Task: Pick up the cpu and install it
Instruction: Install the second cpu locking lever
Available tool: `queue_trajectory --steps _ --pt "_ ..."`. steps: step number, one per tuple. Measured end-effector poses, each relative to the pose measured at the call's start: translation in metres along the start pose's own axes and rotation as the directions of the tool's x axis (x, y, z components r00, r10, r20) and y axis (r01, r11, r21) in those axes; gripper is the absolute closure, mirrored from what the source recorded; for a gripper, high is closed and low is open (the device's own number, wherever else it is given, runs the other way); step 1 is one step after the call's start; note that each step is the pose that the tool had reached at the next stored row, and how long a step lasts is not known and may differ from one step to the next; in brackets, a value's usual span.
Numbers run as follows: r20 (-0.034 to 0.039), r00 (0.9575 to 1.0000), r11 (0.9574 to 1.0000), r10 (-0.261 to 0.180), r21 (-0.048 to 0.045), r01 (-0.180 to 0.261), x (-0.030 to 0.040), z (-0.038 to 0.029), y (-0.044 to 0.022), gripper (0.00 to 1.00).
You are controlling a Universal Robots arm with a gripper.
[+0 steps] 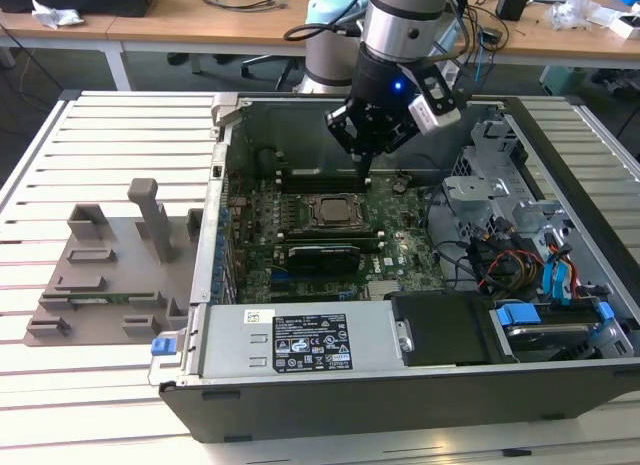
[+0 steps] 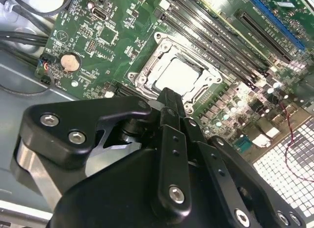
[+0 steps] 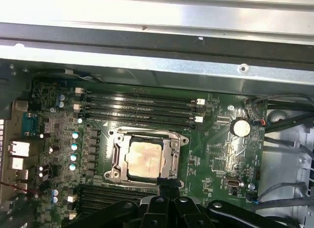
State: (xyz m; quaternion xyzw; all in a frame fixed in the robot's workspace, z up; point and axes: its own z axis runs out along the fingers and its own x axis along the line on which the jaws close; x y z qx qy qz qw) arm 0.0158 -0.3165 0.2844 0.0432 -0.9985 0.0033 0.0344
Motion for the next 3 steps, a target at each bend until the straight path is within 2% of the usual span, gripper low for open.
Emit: queue_trajectory --steps 3 --pt "0.0 1.0 1.0 0.0 0.0 0.0 0.0 -0.0001 0.0 0.89"
